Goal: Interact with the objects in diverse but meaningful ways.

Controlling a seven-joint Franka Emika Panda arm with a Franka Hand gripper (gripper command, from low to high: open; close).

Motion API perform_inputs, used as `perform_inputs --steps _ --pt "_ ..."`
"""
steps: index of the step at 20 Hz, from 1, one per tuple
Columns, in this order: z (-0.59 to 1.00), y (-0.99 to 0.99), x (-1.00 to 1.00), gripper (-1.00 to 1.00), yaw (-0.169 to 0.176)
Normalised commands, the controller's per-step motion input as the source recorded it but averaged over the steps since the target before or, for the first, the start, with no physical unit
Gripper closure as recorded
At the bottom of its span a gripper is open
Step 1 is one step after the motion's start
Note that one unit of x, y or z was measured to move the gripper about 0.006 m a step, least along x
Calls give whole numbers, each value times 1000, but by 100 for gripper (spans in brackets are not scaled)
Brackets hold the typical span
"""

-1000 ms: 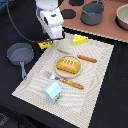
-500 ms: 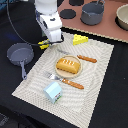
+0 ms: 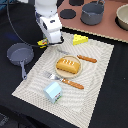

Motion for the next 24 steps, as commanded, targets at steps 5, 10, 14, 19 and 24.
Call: perform_inputs --steps 5,10,14,19,24 --pt "647 186 -42 100 28" --pt "1000 355 51 100 -24" --pt "995 318 386 100 -25" --pt "825 297 667 100 -12" --pt "479 103 787 100 -2"
